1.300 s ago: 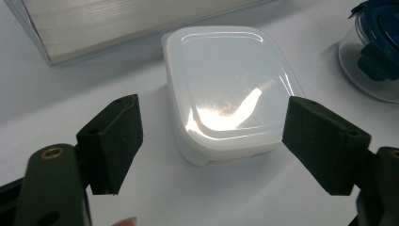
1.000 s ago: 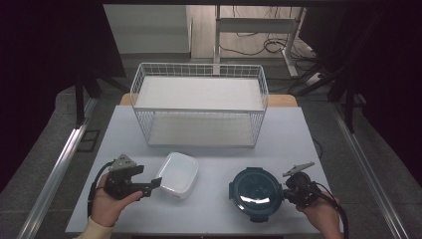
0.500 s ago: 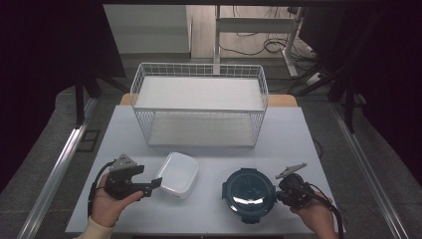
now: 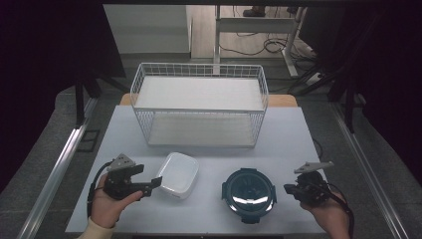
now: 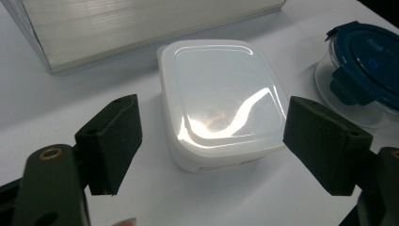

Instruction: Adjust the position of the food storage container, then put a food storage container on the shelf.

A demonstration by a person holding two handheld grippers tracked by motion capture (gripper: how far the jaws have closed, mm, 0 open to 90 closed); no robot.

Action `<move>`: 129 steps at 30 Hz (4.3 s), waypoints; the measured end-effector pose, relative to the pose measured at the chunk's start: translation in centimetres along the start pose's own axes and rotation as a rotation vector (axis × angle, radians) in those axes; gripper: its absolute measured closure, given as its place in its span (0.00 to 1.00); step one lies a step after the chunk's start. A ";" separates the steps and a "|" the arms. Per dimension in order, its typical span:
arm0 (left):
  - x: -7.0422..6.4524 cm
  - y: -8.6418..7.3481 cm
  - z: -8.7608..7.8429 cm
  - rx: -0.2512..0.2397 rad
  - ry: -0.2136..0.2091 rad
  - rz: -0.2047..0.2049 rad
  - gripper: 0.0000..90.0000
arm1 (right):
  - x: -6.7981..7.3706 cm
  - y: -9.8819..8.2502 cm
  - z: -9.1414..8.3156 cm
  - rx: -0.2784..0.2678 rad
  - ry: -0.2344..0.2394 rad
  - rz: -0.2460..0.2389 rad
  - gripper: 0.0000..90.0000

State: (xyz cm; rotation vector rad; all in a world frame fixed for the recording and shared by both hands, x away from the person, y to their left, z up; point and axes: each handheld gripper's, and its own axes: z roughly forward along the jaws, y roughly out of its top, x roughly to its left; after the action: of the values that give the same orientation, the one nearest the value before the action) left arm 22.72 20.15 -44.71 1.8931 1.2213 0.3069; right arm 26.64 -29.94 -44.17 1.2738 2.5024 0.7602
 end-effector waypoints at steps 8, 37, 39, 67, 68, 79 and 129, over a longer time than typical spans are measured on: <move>-0.3 0.1 -0.1 -0.013 -0.013 -0.022 0.21 | -0.3 0.2 -0.6 -0.187 0.066 0.099 0.35; -7.4 1.3 -0.1 0.001 -0.088 0.044 0.14 | 0.6 0.4 0.1 -0.247 0.144 0.142 0.17; -7.8 1.3 0.5 0.009 -0.110 0.038 0.14 | 0.6 0.4 0.2 -0.245 0.153 0.143 0.17; -11.3 3.2 8.1 0.090 -0.305 -0.150 0.09 | 0.6 -0.3 0.2 -0.242 0.214 0.204 0.15; -11.4 3.2 8.3 0.091 -0.307 -0.150 0.09 | 0.6 -0.3 0.2 -0.241 0.216 0.205 0.15; -12.8 3.2 11.3 0.147 -0.362 -0.190 0.09 | 0.9 -0.8 0.7 -0.228 0.261 0.249 0.13; -12.8 1.2 17.4 0.291 -0.476 -0.364 0.15 | 1.2 -2.1 5.6 -0.093 0.469 0.459 0.16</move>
State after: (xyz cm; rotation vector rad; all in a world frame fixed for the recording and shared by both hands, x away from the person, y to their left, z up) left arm 27.48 0.18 -51.67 1.7889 1.2870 -0.5140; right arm 26.87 -28.07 -50.01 1.8427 2.4787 1.4055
